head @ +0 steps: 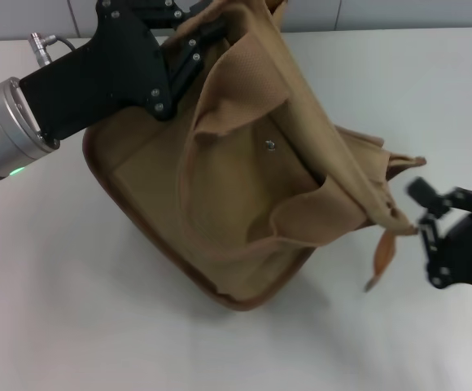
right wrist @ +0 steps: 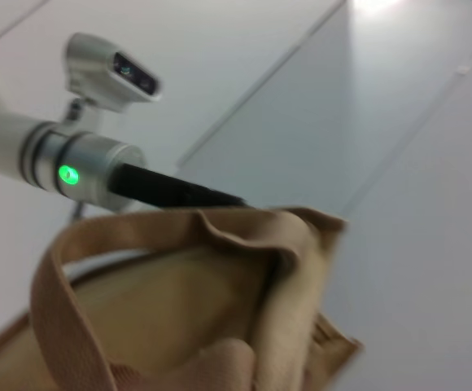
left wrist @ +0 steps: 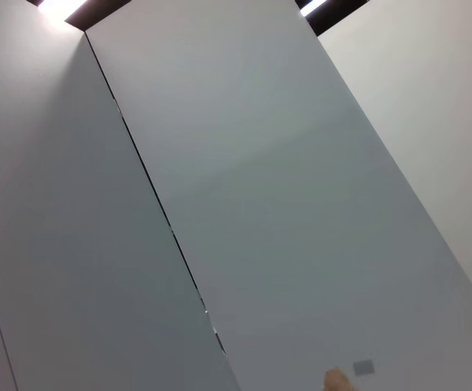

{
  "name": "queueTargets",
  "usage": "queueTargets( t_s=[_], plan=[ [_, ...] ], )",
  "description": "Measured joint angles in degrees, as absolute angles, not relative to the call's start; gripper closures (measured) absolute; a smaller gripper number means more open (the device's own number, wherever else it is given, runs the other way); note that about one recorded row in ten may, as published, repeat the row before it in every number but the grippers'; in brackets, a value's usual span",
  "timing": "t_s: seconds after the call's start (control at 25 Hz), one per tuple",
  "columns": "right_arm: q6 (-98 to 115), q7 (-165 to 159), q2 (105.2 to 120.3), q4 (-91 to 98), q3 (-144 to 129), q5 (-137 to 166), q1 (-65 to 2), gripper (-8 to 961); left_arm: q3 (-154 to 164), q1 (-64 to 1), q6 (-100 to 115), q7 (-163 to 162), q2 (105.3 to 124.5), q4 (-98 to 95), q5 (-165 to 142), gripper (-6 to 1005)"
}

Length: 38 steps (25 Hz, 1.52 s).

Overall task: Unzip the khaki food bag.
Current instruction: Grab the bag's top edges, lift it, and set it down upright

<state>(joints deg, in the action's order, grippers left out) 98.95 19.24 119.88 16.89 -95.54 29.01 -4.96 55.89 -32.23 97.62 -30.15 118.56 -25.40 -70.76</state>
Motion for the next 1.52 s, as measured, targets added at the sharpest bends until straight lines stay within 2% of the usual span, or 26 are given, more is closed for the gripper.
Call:
queueTargets(
  t_s=[0.24, 0.44, 0.76, 1.2, 1.4, 1.52],
  plan=[
    [103.10, 18.66, 119.88, 14.20, -89.87, 28.99, -5.93, 953, 55.93, -32.34, 97.84, -30.15, 118.57, -25.40, -70.69, 826],
    [101.75, 14.00, 119.88, 14.18, -87.92, 27.51, -11.45, 947, 56.15, -32.35, 98.01, -30.15, 118.56, -25.40, -70.69, 824],
    [95.25, 10.82, 119.85, 14.57, -91.72, 28.17, -17.68, 714, 56.25, -32.47, 98.06, -30.15, 118.57, -25.35, -70.69, 821],
    [88.41, 9.94, 119.54, 16.29, -98.30, 28.22, -19.22, 329, 56.33, -32.98, 98.09, -30.15, 118.57, -25.30, -70.69, 817],
    [84.17, 9.80, 119.65, 18.97, -101.28, 28.26, -19.40, 264, 56.42, -33.05, 98.08, -30.14, 118.56, -25.31, -70.69, 815],
    [82.70, 9.78, 119.78, 20.30, -101.86, 28.28, -19.43, 264, 56.48, -33.13, 98.10, -30.14, 118.58, -25.31, -70.69, 814]
  ],
)
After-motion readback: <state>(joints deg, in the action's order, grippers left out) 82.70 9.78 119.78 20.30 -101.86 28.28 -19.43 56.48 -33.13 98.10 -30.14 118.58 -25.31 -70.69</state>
